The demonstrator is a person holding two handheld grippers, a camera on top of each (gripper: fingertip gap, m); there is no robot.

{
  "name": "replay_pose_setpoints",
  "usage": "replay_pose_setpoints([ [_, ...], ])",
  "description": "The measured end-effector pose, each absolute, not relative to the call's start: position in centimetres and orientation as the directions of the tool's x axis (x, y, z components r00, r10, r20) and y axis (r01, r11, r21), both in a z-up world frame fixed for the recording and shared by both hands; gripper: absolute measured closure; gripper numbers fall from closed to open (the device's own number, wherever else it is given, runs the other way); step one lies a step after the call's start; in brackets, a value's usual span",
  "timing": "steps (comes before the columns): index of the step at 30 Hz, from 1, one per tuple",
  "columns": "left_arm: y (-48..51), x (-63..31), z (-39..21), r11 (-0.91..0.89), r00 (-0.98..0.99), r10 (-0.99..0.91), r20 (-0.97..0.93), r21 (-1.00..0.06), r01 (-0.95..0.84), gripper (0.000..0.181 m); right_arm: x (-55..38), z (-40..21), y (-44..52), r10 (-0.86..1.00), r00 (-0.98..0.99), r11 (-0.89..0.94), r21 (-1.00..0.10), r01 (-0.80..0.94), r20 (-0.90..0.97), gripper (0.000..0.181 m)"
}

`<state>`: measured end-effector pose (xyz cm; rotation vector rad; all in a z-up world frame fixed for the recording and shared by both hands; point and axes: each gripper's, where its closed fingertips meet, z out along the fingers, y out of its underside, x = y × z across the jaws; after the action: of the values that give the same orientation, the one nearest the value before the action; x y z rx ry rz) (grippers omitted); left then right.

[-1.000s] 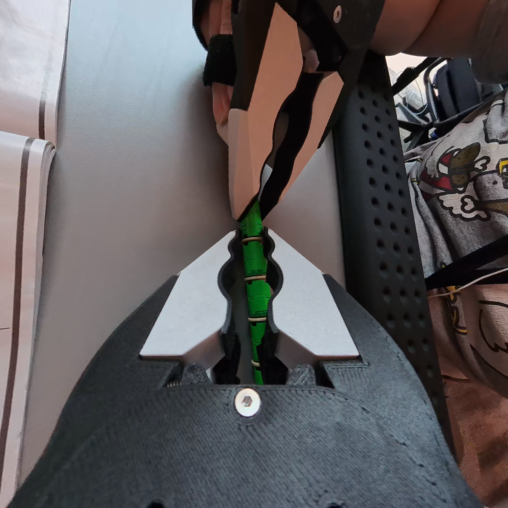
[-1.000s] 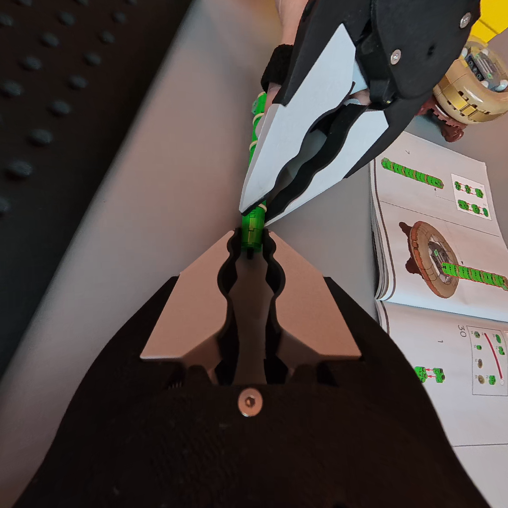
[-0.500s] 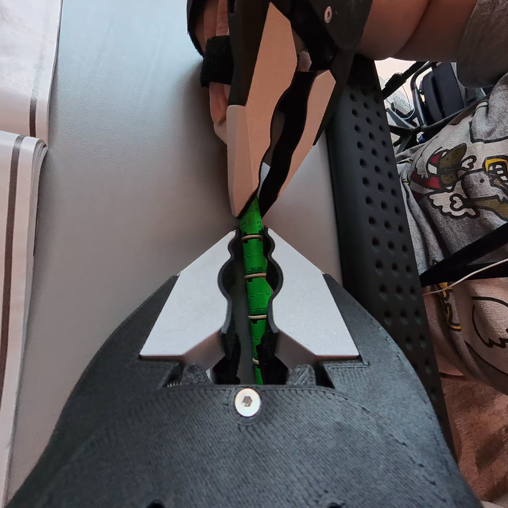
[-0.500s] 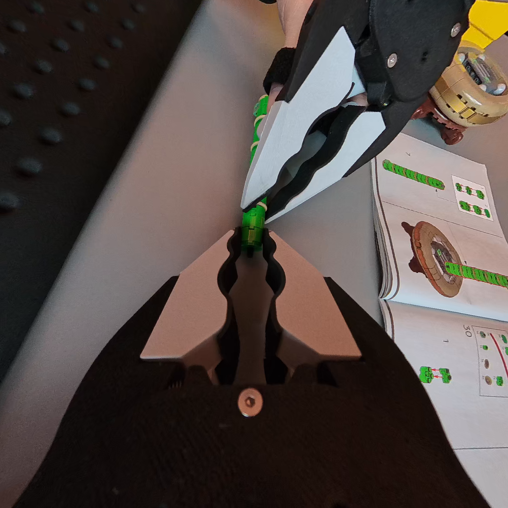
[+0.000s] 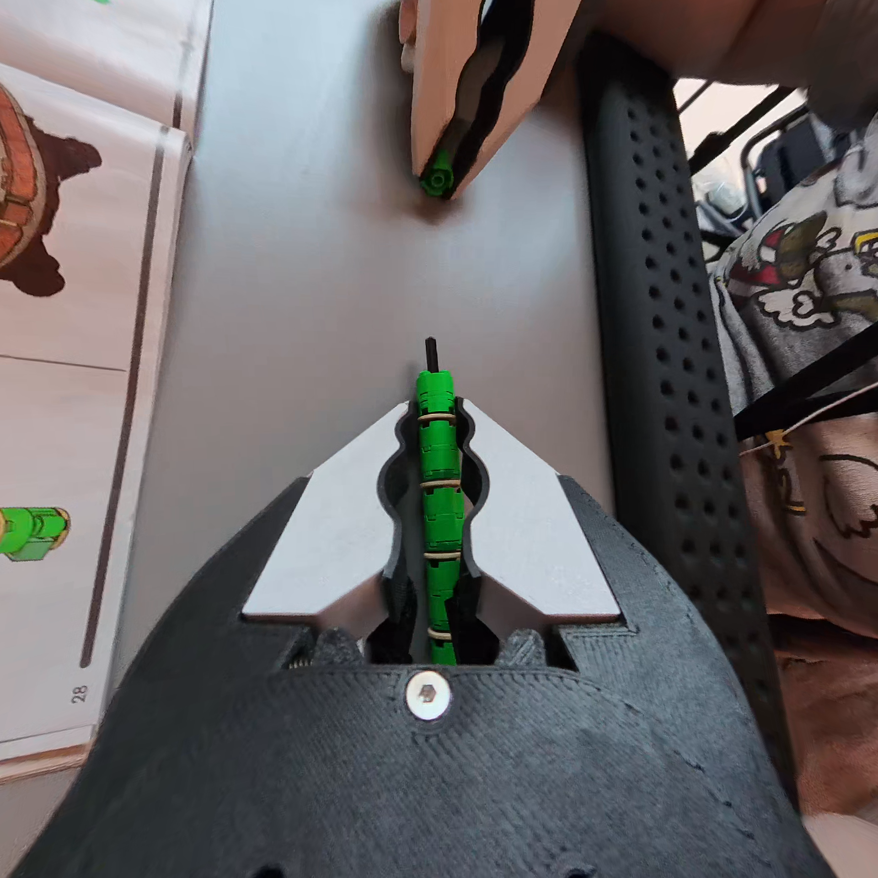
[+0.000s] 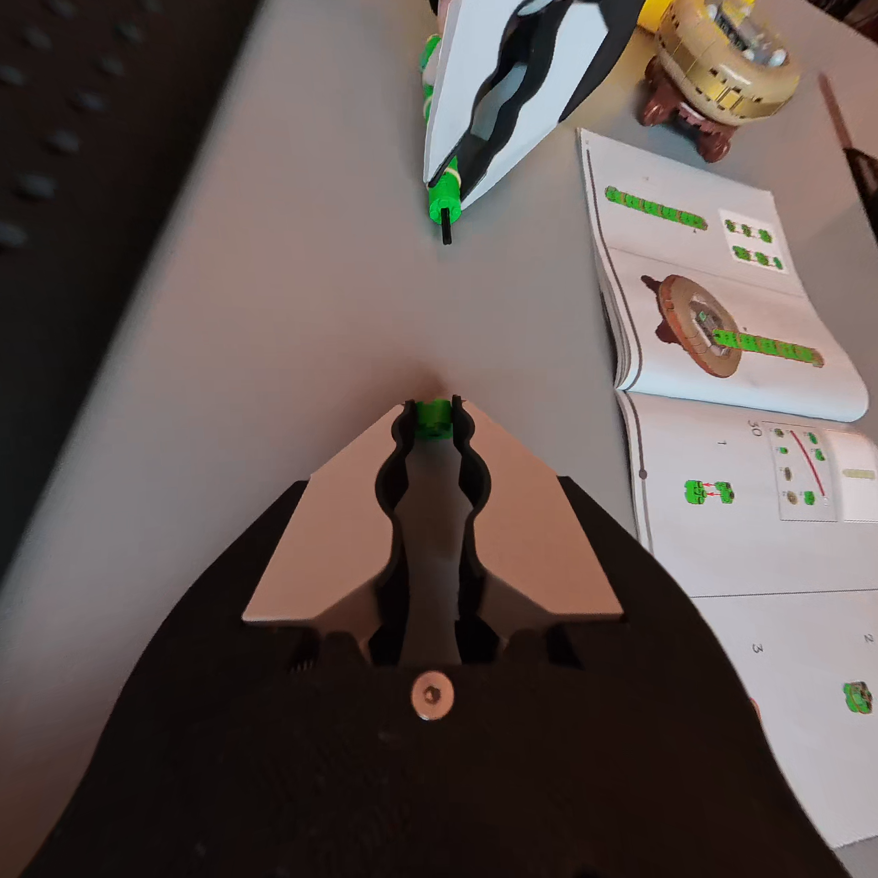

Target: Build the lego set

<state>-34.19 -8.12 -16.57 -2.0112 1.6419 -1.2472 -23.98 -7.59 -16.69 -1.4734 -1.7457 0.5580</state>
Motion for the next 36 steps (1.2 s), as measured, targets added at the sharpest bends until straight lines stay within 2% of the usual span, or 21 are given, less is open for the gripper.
replay_pose_setpoints([
  [6, -8.6, -33.5, -16.5, -0.375, -0.011, -0.859, 0.511, -0.646, -0.665, 0.167, -24.4, -16.8, -7.3, 0.976, -0.008, 0.176, -0.758, 0.628, 0.219, 0.165],
  [13, -9.3, -32.7, -16.5, -0.348, -0.039, -0.863, 0.504, -0.647, -0.679, 0.167, -27.5, -14.6, -8.3, 0.99, 0.016, 0.109, -0.832, 0.544, 0.14, 0.147],
  [15, -9.3, -32.7, -16.5, -0.348, -0.042, -0.86, 0.508, -0.645, -0.68, 0.167, -29.5, -14.5, -8.7, 0.986, 0.001, 0.137, -0.82, 0.555, 0.166, 0.145],
  [20, -9.3, -32.7, -16.3, -0.358, -0.045, -0.854, 0.519, -0.648, -0.672, 0.167, -32.6, -16.2, -8.5, 0.947, -0.049, 0.277, -0.731, 0.624, 0.317, 0.153],
  [26, -9.3, -32.4, -16.1, -0.398, -0.051, -0.822, 0.567, -0.637, -0.66, 0.167, -33.6, -16.6, -8.6, 0.944, -0.077, 0.295, -0.712, 0.638, 0.322, 0.166],
  [36, -10.1, -32.4, -16.4, -0.372, -0.056, -0.831, 0.553, -0.628, -0.684, 0.166, -33.1, -16.8, -9.4, 0.949, -0.097, 0.295, -0.73, 0.617, 0.301, 0.165],
])
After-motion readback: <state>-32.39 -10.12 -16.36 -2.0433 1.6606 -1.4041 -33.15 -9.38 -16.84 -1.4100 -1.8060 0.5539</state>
